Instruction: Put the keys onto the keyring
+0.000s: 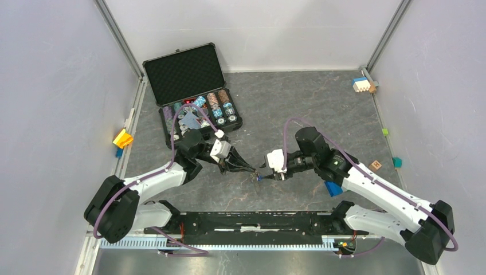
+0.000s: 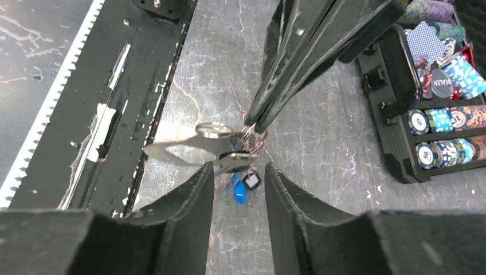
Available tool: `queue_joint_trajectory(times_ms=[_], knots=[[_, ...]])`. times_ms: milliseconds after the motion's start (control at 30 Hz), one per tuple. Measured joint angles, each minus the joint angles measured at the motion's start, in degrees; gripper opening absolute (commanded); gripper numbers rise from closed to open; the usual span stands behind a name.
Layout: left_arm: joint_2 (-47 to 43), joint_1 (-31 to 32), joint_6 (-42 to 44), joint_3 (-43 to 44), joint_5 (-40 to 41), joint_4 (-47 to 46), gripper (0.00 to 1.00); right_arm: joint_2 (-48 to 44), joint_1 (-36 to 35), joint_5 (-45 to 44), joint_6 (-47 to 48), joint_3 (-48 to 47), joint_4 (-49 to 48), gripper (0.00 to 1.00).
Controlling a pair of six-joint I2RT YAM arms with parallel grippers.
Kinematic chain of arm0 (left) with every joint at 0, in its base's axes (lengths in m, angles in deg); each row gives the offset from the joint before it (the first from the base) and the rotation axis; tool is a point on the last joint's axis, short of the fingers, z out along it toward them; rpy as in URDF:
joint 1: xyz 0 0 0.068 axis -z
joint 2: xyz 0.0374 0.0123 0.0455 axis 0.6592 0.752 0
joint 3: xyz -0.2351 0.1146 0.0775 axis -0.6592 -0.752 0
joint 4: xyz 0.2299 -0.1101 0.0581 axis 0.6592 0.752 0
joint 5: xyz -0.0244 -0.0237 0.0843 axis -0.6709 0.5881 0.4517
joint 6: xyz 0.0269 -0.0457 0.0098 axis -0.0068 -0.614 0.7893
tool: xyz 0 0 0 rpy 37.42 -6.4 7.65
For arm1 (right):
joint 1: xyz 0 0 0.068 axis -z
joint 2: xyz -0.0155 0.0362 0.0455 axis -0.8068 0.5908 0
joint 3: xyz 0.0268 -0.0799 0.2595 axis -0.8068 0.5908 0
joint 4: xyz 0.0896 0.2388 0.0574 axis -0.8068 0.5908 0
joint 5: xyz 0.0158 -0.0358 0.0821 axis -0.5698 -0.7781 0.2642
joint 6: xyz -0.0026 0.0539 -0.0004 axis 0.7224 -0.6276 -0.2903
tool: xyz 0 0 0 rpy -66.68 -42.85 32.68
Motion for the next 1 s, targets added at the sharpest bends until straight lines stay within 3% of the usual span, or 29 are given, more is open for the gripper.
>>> queue_joint_trajectory(times_ms=[267,700,833,1000], knots=[[0.1,0.0,-5.4,-0.1,0.4,-6.9,0.02,-1.2,0.0,-2.1,-4.5,7.0,-6.0,0.57],[0.5,-0.2,-8.1,-0.2,3.7,-9.9,0.02,-0.1,0.0,-1.3,-10.9,7.3,-12.6,0.60],[0.5,-0.4,-8.7,-0.2,5.0,-9.9,0.02,-0.1,0.1,-1.2,-11.7,7.5,-13.4,0.58],[0.5,-0.6,-9.0,-0.2,6.2,-9.8,0.02,-0.1,0.4,-2.1,-12.9,7.8,-14.3,0.43]])
